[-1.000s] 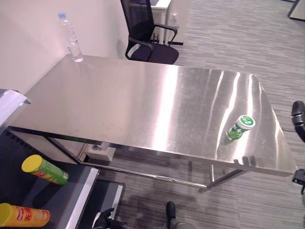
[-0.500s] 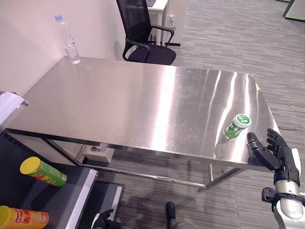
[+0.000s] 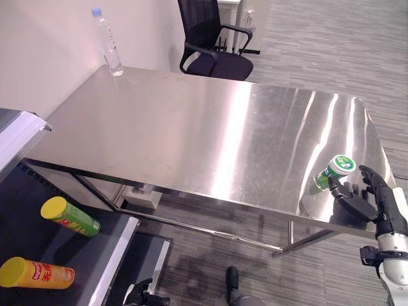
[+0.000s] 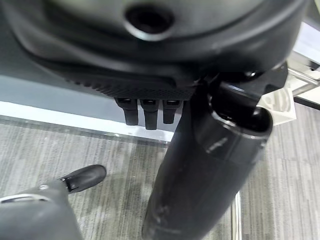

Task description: Put the goods on the table back onto the shelves and tidy them up.

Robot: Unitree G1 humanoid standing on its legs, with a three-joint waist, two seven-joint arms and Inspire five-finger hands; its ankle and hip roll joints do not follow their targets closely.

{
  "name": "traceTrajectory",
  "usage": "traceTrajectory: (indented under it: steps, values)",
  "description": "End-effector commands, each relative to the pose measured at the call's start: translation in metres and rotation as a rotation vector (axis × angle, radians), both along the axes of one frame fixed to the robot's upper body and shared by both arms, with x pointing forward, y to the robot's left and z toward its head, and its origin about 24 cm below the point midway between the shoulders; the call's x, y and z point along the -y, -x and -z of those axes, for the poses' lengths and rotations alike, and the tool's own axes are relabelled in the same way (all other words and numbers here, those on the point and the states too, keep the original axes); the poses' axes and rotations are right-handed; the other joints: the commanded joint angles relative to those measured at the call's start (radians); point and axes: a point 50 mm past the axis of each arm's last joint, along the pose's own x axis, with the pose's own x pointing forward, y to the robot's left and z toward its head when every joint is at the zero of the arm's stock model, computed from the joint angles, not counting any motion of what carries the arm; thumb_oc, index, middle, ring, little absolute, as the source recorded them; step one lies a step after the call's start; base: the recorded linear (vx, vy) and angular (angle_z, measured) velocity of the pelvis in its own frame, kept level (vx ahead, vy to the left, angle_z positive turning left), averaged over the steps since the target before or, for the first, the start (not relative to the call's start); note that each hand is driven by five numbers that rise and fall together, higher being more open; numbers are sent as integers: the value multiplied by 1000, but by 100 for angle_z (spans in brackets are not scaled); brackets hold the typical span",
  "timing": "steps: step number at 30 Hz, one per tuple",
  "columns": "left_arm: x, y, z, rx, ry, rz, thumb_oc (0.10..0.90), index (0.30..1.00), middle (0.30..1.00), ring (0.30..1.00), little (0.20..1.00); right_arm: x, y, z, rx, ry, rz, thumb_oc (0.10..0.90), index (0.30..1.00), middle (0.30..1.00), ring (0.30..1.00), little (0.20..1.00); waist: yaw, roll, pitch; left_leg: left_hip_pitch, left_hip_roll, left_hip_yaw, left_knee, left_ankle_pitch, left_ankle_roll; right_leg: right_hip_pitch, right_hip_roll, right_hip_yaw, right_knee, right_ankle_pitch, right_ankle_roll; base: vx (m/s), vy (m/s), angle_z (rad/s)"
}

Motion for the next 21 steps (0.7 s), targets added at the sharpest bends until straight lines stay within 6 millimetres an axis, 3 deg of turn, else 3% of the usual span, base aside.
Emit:
traceTrajectory:
  steps: [1, 21]
  values:
    - [-31, -21, -15, 73, -105, 43, 800, 900, 900, 900, 900, 1, -17, -54, 229, 111, -33, 800, 900, 900, 900, 900, 10, -38, -11, -74, 38, -8, 26, 21, -26, 156, -69, -9, 41, -233, 132, 24, -26, 12]
    - [-33, -19, -14, 64, -112, 42, 800, 900, 900, 900, 900, 13, -16, -55, 181, 200, 21, 800, 900, 900, 900, 900, 30, -47, -5, -80, 41, -34, 20, 27, -31, 169, -63, -33, 50, -252, 127, 13, -16, 6]
